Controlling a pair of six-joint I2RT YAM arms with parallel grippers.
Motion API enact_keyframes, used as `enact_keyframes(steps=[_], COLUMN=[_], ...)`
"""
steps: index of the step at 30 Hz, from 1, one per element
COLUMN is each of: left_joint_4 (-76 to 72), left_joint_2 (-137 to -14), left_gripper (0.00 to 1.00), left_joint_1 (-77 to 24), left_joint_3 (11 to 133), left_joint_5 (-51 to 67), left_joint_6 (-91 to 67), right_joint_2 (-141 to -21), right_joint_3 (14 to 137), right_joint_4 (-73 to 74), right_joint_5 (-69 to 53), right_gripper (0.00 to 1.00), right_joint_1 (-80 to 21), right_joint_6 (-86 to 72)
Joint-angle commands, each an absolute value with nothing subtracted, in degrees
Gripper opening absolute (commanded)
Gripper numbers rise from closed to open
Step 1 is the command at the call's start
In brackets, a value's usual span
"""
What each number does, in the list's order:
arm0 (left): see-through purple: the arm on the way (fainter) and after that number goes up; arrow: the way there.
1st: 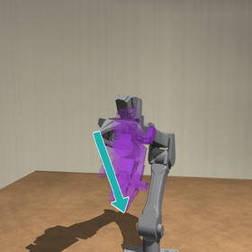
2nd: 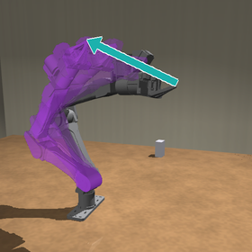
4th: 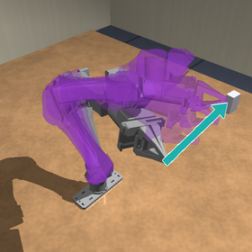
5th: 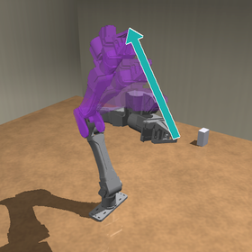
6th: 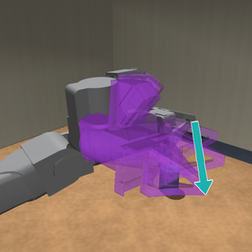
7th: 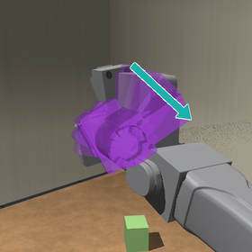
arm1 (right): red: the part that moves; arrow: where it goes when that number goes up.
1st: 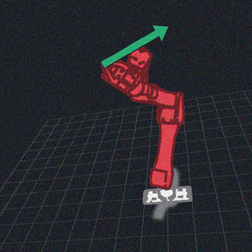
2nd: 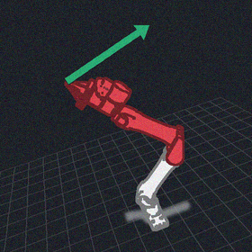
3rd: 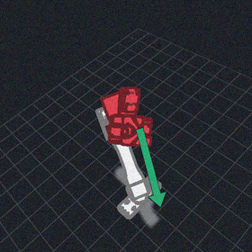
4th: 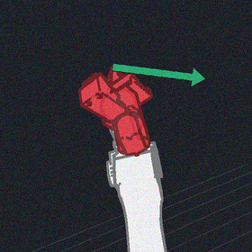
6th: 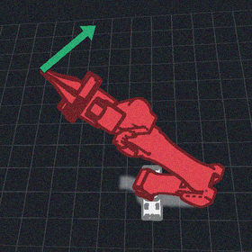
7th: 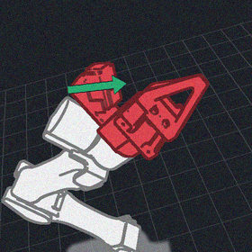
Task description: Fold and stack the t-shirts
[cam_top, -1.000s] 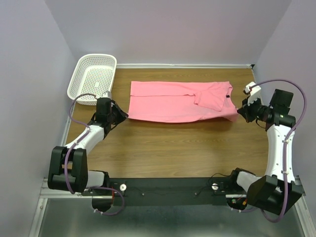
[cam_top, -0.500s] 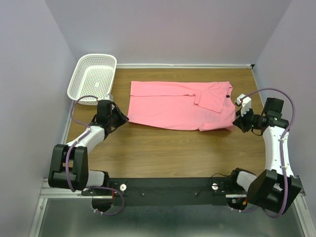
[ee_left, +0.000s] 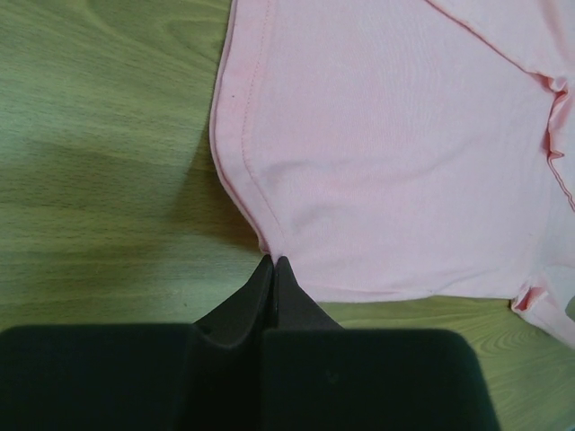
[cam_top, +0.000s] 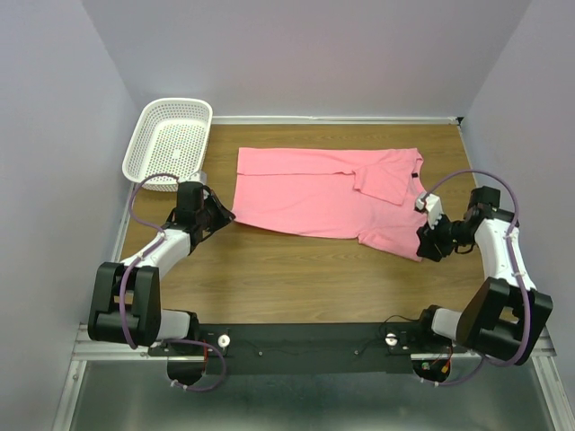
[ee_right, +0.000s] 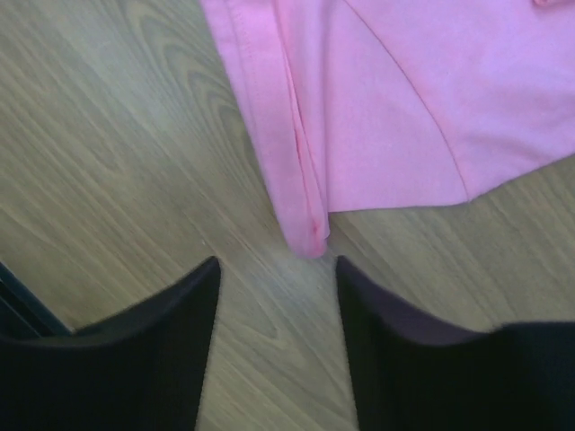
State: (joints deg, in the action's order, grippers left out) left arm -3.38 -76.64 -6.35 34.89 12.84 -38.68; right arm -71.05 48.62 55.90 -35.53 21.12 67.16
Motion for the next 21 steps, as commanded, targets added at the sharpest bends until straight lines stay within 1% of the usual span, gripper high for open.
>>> enact_keyframes(steps=[1, 3, 4, 7, 8, 9, 11, 14, 19, 21], left_joint_4=[-4.5, -4.5, -4.5, -4.9, -5.0, -5.2, -5.4, -5.4, -5.5, -5.6], left_joint_2=[-76.0, -76.1, -76.0, -76.6, -76.9, -77.1, -77.3, -77.3, -78.0, -78.0], left_gripper=[0.01, 0.01, 0.01, 0.01, 0.01, 0.01, 0.01, 0.01, 0.01, 0.01], left_joint_1=[-6.0, -6.0, -6.0, -6.0, -6.0, -6.0, -6.0, -6.0, -6.0, -6.0], left_joint_3=[34.5, 34.5, 34.5, 34.4, 34.4, 34.3, 34.3, 34.3, 34.5, 34.5], left_joint_5=[14.6, 14.7, 14.7, 14.9, 15.0, 15.3, 15.6, 15.7, 16.3, 16.3], left_joint_6=[-37.4, -37.4, -37.4, -37.4, -37.4, -37.4, -37.3, -37.2, -37.2, -37.2], right_joint_2=[-69.1, -69.3, -69.8, -74.2, -75.3, -77.9, -81.8, -85.9, -93.7, -95.7], right_joint_3=[50.0, 51.7, 52.3, 53.3, 53.3, 53.3, 54.1, 57.0, 61.3, 63.0], right_joint_4=[59.1, 60.6, 61.1, 60.3, 59.1, 55.1, 50.5, 48.8, 45.4, 45.2], right_joint_5=[-37.2, -39.8, -41.2, -42.3, -42.9, -43.0, -43.6, -45.1, -42.8, -42.6], right_gripper=[0.66, 0.72, 0.72, 0.71, 0.71, 0.7, 0.69, 0.69, 0.69, 0.67], right_joint_1=[21.5, 20.5, 19.3, 11.9, 8.4, 7.0, 4.8, 2.6, 0.1, 0.1], right_joint_6=[69.3, 69.6, 69.0, 65.8, 62.7, 60.4, 56.1, 55.4, 54.9, 54.7])
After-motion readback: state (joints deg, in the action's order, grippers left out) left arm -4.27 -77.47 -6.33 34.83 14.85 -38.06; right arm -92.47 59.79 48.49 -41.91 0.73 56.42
